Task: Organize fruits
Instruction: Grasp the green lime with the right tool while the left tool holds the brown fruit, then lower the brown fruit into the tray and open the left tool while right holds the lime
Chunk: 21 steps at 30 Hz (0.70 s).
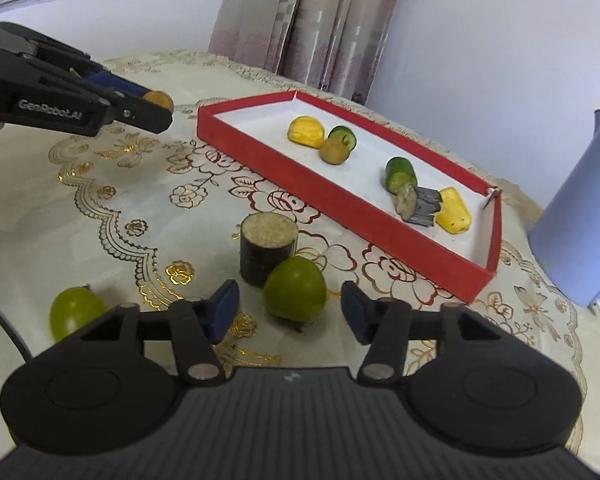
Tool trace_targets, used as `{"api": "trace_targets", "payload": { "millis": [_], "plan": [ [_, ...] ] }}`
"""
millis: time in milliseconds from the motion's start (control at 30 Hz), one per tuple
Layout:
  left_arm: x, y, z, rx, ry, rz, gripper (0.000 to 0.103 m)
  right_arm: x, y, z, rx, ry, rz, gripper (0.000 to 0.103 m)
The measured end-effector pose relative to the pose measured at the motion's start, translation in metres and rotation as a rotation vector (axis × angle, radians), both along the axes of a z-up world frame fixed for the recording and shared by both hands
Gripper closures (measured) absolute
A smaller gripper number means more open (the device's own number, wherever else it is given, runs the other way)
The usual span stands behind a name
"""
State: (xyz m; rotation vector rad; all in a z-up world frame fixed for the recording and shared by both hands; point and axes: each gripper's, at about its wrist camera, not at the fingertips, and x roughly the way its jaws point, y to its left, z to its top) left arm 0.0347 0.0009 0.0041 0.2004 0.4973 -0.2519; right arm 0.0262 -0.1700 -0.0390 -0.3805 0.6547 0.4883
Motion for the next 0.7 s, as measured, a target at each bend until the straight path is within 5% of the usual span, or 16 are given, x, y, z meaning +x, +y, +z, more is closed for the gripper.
{"api": "trace_targets", "payload": {
  "millis": [200, 700],
  "plan": [
    [0.001, -0.002, -0.002, 0.004, 0.004, -0.001, 0.079, 0.004, -0.002, 0.0, 0.022, 0.011, -0.015, 0.072],
    [0.012, -0.018, 0.0, 0.007, -0.007, -0.002, 0.079, -0.008, -0.031, 0.014, 0.109, -0.074, -0.117, 0.072]
  ]
}}
